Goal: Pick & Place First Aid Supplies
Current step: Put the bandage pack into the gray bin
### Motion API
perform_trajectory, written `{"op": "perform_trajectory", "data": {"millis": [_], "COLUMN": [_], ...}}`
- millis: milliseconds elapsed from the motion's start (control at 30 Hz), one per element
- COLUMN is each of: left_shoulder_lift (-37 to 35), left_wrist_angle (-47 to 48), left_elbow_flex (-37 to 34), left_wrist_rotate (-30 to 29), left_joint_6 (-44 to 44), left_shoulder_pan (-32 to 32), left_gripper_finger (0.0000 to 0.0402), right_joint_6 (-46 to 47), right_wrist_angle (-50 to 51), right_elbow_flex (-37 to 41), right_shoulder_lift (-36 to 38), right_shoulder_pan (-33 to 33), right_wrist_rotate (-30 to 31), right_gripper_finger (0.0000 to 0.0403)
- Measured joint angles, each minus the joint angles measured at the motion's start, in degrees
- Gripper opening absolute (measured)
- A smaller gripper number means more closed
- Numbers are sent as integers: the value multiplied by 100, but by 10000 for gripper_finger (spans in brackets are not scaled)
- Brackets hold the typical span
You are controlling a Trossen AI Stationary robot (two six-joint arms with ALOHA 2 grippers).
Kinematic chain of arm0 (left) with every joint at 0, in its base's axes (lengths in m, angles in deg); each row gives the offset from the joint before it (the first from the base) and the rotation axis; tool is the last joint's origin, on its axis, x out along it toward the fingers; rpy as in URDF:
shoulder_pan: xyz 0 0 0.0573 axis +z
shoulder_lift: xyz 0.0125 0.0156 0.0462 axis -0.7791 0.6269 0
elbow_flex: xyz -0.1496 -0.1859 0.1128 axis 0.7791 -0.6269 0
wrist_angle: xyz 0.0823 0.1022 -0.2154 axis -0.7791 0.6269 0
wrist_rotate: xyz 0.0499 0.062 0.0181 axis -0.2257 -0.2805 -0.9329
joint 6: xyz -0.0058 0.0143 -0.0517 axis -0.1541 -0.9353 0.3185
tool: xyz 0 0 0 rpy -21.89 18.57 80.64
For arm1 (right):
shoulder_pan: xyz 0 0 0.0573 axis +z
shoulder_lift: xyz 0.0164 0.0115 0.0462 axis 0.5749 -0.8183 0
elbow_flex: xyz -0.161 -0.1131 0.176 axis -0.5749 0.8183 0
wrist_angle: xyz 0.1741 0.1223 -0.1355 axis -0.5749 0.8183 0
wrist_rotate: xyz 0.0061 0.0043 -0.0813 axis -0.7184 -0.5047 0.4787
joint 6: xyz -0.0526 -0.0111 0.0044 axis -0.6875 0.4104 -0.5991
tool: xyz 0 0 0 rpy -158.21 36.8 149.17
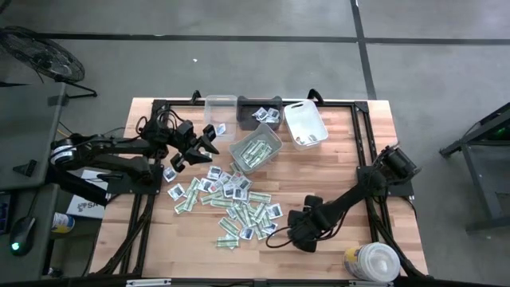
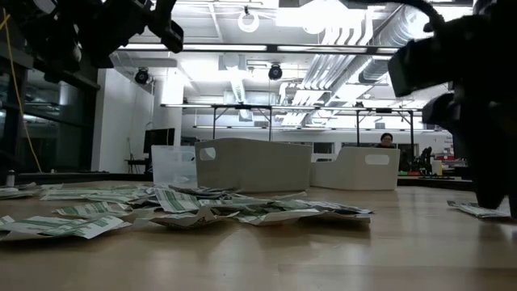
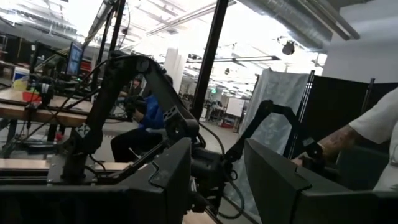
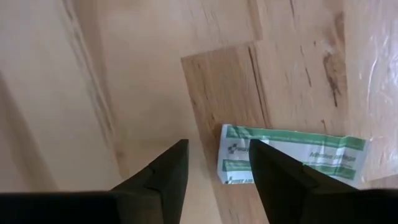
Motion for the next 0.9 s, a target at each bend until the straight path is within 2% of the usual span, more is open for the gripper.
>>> {"op": "perform_trajectory", "data": {"millis": [400, 800, 900], "left_shoulder_lift": [0, 0, 0], "left_wrist_angle": [0, -2, -2], "left_elbow_flex": [-2, -2, -2], "left_wrist_rotate": [121, 241, 295], "left_joint_6": [44, 46, 21], "left_shoulder_pan": [0, 2, 2], "left_gripper_finger": [149, 149, 149], "right_joint_6": [541, 1393, 1398], "right_wrist_angle": [-93, -534, -611], "right_elbow_flex": [-22, 321, 326], "right_shoulder_lift": [-298, -252, -252], "right_shoulder_pan": [3, -1, -31], "right_wrist_rotate": [-250, -497, -517], "right_gripper_finger": [128, 16, 5]}}
